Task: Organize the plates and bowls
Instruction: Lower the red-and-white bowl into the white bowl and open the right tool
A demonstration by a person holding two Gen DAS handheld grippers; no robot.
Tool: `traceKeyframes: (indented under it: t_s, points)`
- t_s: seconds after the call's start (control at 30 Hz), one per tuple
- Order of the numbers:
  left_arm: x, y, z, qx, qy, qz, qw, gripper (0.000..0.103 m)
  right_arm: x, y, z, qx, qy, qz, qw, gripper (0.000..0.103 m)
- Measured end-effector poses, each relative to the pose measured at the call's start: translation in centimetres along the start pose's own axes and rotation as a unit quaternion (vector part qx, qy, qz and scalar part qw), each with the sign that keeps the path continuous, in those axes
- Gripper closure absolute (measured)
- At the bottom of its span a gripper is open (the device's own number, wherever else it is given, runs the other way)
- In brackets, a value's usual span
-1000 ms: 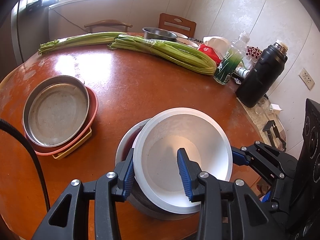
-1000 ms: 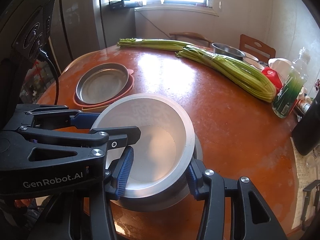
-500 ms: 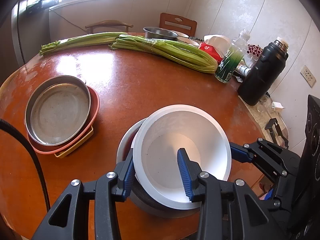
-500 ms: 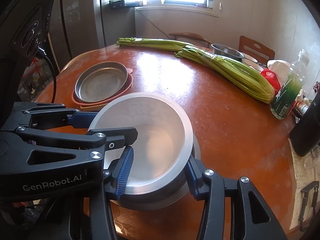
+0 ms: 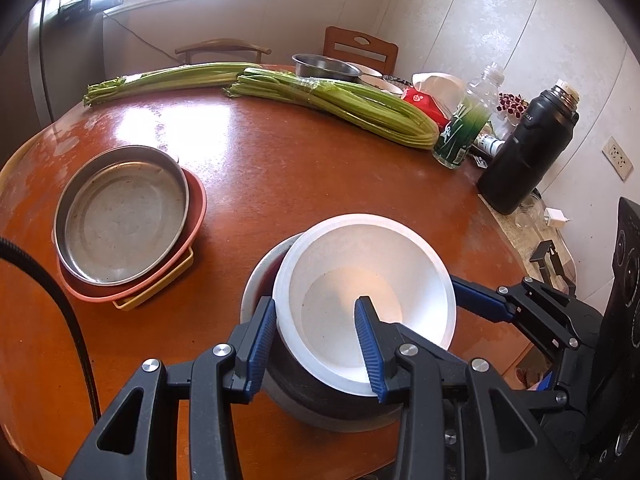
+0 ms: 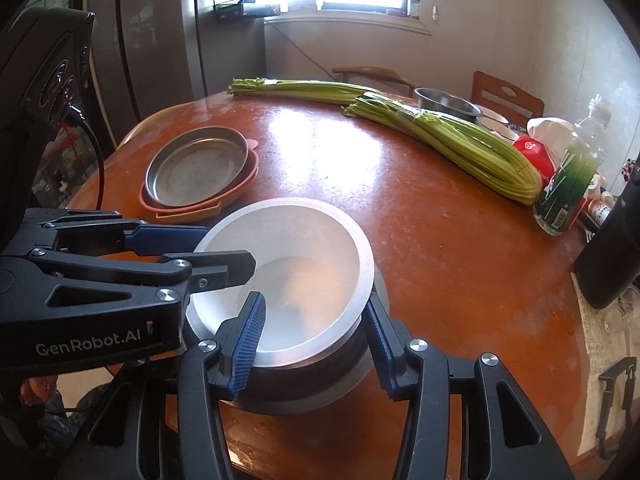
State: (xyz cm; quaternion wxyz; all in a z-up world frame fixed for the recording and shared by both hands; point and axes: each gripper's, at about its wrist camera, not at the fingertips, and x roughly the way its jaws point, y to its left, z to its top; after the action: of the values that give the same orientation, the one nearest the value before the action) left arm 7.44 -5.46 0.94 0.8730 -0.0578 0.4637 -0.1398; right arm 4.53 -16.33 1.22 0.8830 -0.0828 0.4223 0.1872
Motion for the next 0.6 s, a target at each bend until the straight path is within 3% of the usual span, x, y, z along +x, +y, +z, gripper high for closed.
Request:
traceKeyframes:
  t_s: [0.6]
  points:
    - [-1.9, 1.0, 0.0, -0.01, -0.023, -0.002, 0.9997, 0.062, -1.5, -1.1, 0.4, 0.025, -0.028, -0.017, 0.999, 0.049]
